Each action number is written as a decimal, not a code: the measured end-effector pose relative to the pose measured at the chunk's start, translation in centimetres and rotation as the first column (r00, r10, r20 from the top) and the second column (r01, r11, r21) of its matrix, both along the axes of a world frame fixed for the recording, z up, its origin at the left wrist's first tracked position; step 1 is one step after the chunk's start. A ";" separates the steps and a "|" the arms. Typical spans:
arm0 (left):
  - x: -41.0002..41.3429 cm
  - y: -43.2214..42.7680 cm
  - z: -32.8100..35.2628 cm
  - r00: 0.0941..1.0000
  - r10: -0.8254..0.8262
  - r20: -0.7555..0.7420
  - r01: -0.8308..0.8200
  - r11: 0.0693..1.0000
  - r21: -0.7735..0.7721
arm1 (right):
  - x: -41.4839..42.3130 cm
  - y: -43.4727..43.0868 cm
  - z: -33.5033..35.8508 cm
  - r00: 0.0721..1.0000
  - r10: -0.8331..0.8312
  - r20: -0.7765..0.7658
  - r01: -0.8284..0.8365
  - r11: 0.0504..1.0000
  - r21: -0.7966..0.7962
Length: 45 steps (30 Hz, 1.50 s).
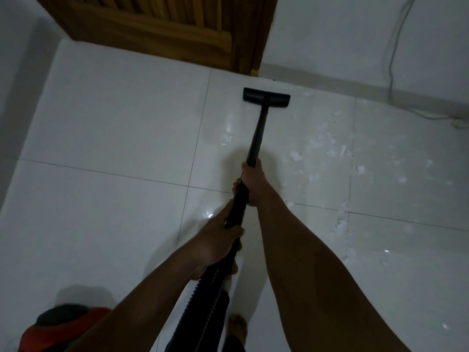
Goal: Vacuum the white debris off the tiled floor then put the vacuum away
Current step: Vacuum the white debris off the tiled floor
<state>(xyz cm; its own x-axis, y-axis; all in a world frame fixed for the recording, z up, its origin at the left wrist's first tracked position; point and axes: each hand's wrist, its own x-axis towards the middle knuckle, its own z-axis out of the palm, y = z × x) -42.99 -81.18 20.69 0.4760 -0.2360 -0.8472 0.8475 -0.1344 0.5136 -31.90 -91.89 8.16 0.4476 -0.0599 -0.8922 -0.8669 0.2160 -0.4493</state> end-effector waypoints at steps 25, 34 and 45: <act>7.5 0.4 -0.9 0.999 0.040 -0.027 -0.042 0.997 -0.059 | 8.2 0.5 -0.4 0.999 0.042 0.026 -0.041 0.998 -0.045; 2.6 2.7 0.5 0.998 -0.057 0.018 0.057 0.998 0.010 | 2.3 2.1 0.7 0.994 -0.080 0.074 0.080 0.997 0.010; -11.6 1.4 4.1 0.994 -0.057 0.091 0.050 0.996 0.077 | -11.7 1.6 3.8 0.995 -0.065 0.074 0.061 0.997 0.050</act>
<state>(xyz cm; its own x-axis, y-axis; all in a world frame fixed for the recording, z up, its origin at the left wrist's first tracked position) -54.60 -79.80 24.81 0.5422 -0.2013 -0.8158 0.7867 -0.2194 0.5770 -43.64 -90.32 11.98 0.5101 -0.0482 -0.8588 -0.8150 0.2921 -0.5005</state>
